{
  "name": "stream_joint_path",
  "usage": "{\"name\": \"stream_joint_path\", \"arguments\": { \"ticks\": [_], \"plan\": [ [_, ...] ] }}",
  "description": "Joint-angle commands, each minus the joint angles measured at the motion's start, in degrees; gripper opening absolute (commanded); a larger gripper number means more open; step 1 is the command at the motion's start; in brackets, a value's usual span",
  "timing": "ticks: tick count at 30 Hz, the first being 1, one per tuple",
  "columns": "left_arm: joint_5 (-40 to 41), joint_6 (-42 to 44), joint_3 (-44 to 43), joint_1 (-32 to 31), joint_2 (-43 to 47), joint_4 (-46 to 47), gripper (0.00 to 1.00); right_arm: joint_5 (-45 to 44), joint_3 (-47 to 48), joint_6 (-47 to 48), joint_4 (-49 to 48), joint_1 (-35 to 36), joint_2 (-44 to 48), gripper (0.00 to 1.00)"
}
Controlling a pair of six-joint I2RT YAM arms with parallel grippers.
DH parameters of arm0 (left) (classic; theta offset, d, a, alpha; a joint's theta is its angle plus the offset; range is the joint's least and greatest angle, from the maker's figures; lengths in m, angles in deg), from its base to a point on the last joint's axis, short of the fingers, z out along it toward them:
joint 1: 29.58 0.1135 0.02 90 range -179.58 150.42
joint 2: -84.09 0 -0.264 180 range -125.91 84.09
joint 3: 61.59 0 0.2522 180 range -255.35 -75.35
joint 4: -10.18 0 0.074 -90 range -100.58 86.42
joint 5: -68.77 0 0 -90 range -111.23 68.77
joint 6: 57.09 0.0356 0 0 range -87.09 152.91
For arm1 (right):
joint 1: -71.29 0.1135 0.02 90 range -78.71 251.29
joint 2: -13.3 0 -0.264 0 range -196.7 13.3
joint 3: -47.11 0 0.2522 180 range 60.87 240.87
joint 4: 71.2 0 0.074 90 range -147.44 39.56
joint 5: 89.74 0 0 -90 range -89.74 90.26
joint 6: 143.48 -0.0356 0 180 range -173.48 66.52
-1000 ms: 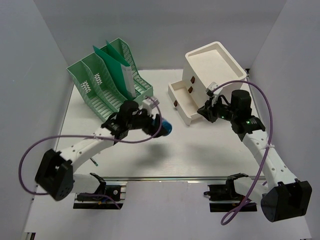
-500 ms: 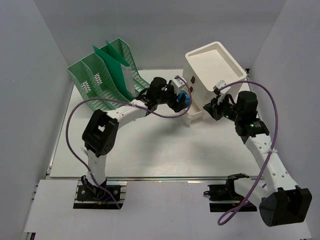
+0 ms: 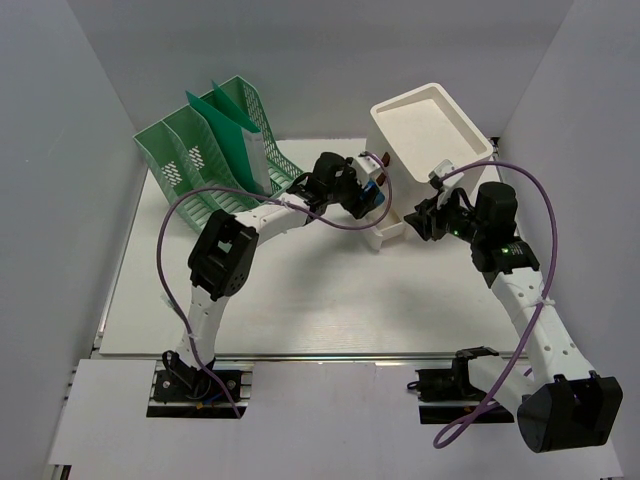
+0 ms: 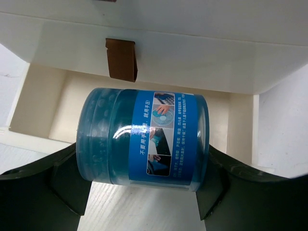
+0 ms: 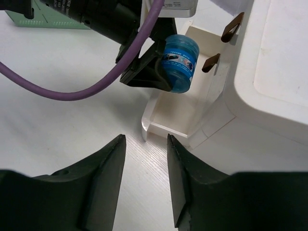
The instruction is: Organize the desk
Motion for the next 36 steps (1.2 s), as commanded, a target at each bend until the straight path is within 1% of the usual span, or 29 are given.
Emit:
{"name": "stream_joint_path", "arguments": {
  "ticks": [1, 6, 8, 16, 17, 18, 19, 25, 27, 28, 29, 30, 31, 32, 33, 34, 35, 36],
  "plan": [
    [0.4, 0.8, -3.5, -0.1, 2.7, 2.0, 0.66, 2.3, -0.3, 0.5, -1.8, -0.5, 0.7, 0.46],
    [-0.9, -0.9, -3.8, -0.1, 5.2, 3.0, 0.70, 3.9, -0.8, 0.9, -1.6, -0.8, 1.1, 0.48],
    [-1.3, -1.5, -4.2, -0.1, 6.0, 2.9, 0.75, 4.7, -0.9, 1.0, -1.6, -1.1, 0.9, 0.49],
    [-2.1, -1.2, -8.5, -0.1, 4.6, -1.6, 0.79, 5.8, -0.9, 1.3, -1.3, -2.0, -0.3, 0.51],
    [-2.2, -1.2, -8.8, -0.1, 4.1, -1.7, 0.89, 6.0, -0.9, 1.4, -1.3, -2.2, -0.3, 0.51],
    [-2.3, -1.2, -9.1, -0.1, 3.8, -1.7, 0.91, 6.1, -0.8, 1.4, -1.2, -2.0, -0.4, 0.52],
    [-2.2, -1.2, -9.7, -0.1, 3.4, -3.7, 0.92, 6.1, -0.8, 1.4, -1.1, -2.0, -0.7, 0.52],
    [-2.6, -1.9, -12.3, -0.1, 1.0, -5.2, 0.93, 6.1, -0.7, 1.5, -1.0, -2.5, -1.0, 0.52],
    [-2.6, -3.2, -11.1, -0.1, 1.7, -4.5, 0.93, 6.9, -0.8, 1.7, -0.9, -2.6, -1.2, 0.51],
    [-2.6, -3.7, -10.3, -0.1, 3.5, -4.0, 0.92, 7.5, -0.9, 2.1, -0.9, -2.5, -1.3, 0.50],
    [-2.3, -4.9, -7.9, -0.1, 4.6, -3.1, 0.91, 8.2, -1.0, 2.9, -0.7, -2.6, -1.3, 0.48],
    [-2.2, -7.4, -6.3, -0.1, 6.2, -2.7, 0.89, 10.5, -1.2, 3.8, 0.1, -2.3, -1.6, 0.42],
    [-2.3, -9.0, -4.0, 0.5, 10.0, -2.5, 0.81, 12.0, -1.2, 6.2, 0.7, -2.2, -2.1, 0.37],
    [-3.1, -10.6, -1.7, 0.5, 12.1, 0.3, 0.72, 13.3, -1.3, 7.6, 1.4, -2.0, -2.4, 0.32],
    [-3.2, -14.3, 3.6, 1.1, 14.4, 0.8, 0.59, 14.9, -1.5, 8.5, 1.9, -1.1, -3.0, 0.21],
    [-3.1, -15.2, 6.3, 1.2, 19.1, 1.7, 0.39, 15.5, -1.8, 9.9, 2.1, -0.8, -3.3, 0.16],
    [-3.4, -15.5, 9.3, 1.2, 21.6, 2.1, 0.30, 15.6, -1.7, 10.5, 2.2, -0.3, -3.5, 0.11],
    [-3.4, -16.2, 14.7, 1.2, 24.1, 2.1, 0.20, 14.3, -1.4, 10.6, 2.3, 1.8, -4.2, 0.02]
  ]
}}
